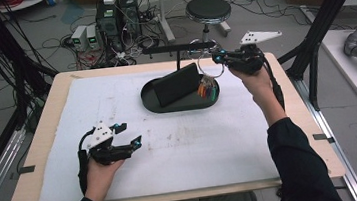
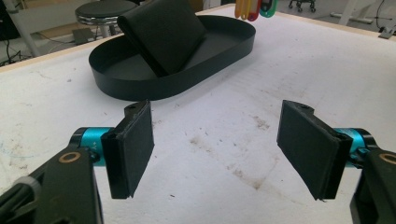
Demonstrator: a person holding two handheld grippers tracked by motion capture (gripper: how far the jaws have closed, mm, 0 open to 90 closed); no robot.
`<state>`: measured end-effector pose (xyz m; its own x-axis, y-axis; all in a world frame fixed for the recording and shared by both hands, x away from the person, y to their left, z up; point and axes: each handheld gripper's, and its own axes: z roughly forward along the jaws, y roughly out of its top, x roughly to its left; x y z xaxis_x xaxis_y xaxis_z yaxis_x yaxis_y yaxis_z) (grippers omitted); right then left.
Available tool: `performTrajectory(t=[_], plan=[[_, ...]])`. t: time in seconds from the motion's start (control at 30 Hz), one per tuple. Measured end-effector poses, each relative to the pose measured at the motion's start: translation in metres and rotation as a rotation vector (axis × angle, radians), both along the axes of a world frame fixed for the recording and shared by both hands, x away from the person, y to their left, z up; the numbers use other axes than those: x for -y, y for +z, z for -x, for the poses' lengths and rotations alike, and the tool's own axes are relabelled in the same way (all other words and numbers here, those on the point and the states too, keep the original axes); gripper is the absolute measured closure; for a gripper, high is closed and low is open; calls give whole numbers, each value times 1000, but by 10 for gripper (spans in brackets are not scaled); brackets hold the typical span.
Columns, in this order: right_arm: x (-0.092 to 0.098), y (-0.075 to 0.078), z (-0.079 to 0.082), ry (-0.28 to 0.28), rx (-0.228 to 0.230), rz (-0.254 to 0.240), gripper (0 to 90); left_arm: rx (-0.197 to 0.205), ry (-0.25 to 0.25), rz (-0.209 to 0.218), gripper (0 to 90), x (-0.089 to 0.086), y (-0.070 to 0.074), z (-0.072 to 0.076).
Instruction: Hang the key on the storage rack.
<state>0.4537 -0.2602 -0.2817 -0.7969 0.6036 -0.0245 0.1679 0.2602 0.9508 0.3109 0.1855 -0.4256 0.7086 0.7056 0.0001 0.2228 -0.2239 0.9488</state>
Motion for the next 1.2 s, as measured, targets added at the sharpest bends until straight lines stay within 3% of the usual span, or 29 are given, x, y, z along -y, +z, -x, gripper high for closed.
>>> performTrajectory(t=[0.47, 0.63, 0.67, 1.2], plan=[[0, -10, -34, -106, -49, 9, 882, 1, 4, 6, 272, -3, 0, 1], [-1, -12, -40, -125, -43, -2, 882, 1, 5, 4, 272, -4, 0, 2], [-1, -16, -44, -142, -60, 9, 882, -1, 5, 4, 272, -4, -1, 2], [6, -28, -59, -196, -92, -5, 881, -4, 14, 0, 272, -6, -3, 3]])
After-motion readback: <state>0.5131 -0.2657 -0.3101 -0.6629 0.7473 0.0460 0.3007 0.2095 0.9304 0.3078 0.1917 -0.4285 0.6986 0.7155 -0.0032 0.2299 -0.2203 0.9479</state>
